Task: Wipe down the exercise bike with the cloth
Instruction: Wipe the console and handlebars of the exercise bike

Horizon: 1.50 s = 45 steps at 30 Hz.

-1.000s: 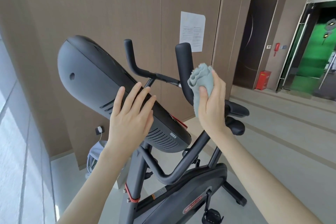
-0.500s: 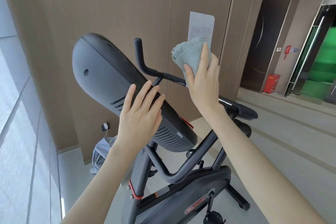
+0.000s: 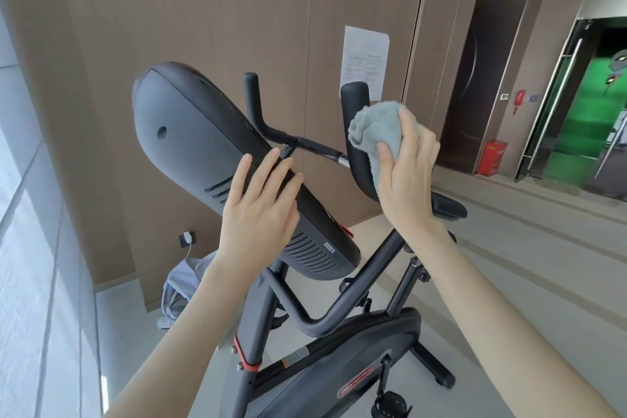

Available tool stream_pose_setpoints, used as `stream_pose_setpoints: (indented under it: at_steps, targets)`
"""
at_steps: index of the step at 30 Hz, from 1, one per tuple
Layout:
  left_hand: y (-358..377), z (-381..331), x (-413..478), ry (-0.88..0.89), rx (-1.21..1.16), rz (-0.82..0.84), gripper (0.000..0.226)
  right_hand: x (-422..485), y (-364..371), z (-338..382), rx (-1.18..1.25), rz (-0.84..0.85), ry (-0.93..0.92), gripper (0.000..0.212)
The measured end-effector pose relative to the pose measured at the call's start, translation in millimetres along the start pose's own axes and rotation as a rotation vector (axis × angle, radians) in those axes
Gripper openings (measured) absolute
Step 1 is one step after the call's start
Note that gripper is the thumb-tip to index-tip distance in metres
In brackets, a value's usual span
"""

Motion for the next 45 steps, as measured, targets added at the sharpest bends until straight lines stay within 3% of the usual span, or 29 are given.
stream_pose_setpoints:
  at_steps: [5, 9, 12, 19, 24, 33, 35, 39, 42, 45]
  targets:
    - [1, 0, 0, -0.006, -0.003, 0.009, 0.034, 70, -5, 24, -0.078, -0.173, -0.054, 0.049]
    - [0, 0, -1, -0.005, -0.005, 0.004, 0.033, 78, 28, 23, -0.07, 0.031, -0.035, 0.051]
    - [0, 0, -1, 0.0, -0.001, 0.01, 0.034, 62, 50, 15, 0.145, 0.196, 0.041, 0.056]
    - [0, 0, 0, -0.006, 0.002, 0.008, 0.033, 39, 58, 4, 0.112, 0.182, 0.08, 0.065]
    - [1, -1, -1, -0.012, -0.003, 0.004, 0.034, 2, 56, -19, 0.188, 0.273, 0.107, 0.062]
    - [0, -2, 0, -0.008, 0.011, -0.011, 0.032, -37, 33, -57, -0.104, 0.4, -0.113, 0.042]
    - [-2, -2, 1, -0.006, 0.013, -0.012, 0.031, -33, 26, -54, -0.041, 0.36, -0.063, 0.037]
    - [-3, -1, 1, -0.005, 0.008, -0.012, 0.032, 4, 16, -26, 0.24, 0.034, 0.225, 0.041]
    - [-2, -1, 0, -0.002, 0.008, -0.002, 0.032, 42, 22, 8, 0.239, -0.041, 0.198, 0.046]
    - [-1, -1, 0, -0.006, 0.005, 0.008, 0.033, 60, 40, 32, 0.011, 0.004, 0.093, 0.049]
Point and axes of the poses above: each hand's wrist, its own x-axis towards the middle knuckle, its own y-axis out of the palm, z = x × y, the point moved 4 cm from there along x, towards the middle knuckle, and after that the axes turned 3 degrees about -x, right-handed, at the moved point
